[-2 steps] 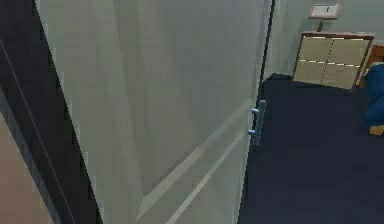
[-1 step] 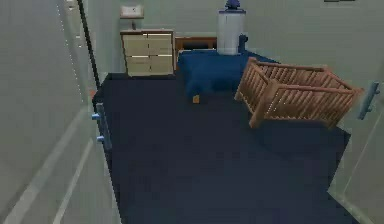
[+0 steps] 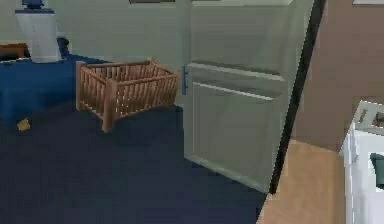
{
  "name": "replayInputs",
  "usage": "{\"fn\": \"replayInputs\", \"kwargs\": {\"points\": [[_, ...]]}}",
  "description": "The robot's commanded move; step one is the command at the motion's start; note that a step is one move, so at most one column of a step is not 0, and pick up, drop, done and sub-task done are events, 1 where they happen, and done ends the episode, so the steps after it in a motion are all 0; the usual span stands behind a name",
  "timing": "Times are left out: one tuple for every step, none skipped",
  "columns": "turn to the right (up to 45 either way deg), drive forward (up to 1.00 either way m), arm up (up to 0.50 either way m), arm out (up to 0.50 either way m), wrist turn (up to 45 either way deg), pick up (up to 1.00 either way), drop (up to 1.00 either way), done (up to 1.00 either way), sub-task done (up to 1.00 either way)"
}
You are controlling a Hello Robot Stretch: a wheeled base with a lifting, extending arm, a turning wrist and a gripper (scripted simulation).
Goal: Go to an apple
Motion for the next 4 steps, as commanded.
{"fn": "replayInputs", "kwargs": {"points": [[33.0, 0.0, 0.0, 0.0, 0.0, 0.0, 0.0, 0.0, 0.0], [0.0, 0.35, 0.0, 0.0, 0.0, 0.0, 0.0, 0.0, 0.0], [-45.0, 0.0, 0.0, 0.0, 0.0, 0.0, 0.0, 0.0, 0.0], [-45.0, 0.0, 0.0, 0.0, 0.0, 0.0, 0.0, 0.0, 0.0]]}}
